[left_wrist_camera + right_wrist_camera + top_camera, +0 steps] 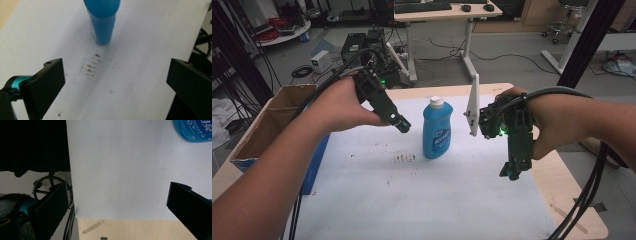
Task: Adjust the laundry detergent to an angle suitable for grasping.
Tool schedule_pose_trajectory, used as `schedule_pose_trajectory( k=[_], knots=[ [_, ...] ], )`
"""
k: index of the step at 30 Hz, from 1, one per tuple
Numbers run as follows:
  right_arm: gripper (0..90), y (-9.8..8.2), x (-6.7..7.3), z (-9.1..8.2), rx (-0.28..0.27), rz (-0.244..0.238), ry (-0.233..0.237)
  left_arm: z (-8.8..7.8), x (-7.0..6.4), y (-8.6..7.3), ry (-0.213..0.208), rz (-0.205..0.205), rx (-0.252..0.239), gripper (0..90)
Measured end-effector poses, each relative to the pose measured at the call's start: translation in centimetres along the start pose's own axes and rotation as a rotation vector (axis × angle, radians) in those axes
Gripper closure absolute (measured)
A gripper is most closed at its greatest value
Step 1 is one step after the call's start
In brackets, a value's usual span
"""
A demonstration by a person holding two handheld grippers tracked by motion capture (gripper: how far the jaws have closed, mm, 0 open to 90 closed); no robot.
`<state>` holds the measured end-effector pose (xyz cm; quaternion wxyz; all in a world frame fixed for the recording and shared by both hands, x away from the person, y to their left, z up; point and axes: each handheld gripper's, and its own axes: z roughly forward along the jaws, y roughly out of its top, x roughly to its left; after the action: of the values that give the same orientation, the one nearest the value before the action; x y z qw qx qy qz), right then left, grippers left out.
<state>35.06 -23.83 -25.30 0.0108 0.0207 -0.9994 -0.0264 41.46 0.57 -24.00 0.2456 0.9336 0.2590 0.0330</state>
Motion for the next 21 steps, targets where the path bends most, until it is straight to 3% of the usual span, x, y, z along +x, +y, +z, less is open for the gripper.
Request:
schedule_pose_trajectory(
  k=[1,7,12,21],
  knots=[
    [3.4,-0.1,0.0,0.0,0.0,0.0,0.001,0.3,0.0,0.2,0.002,-0.019,-0.007,1.8],
    [3.4,-0.6,0.3,0.2,-0.002,0.005,0.003,1.8,-0.1,1.0,0.021,-0.011,0.007,1.8],
    [3.4,-1.0,0.2,0.3,-0.009,0.011,0.002,2.9,0.0,2.0,0.039,-0.038,-0.019,1.8],
    [3.4,-1.2,0.0,0.4,-0.012,0.016,0.004,4.8,0.1,3.7,0.026,-0.045,-0.026,1.8]
  ],
)
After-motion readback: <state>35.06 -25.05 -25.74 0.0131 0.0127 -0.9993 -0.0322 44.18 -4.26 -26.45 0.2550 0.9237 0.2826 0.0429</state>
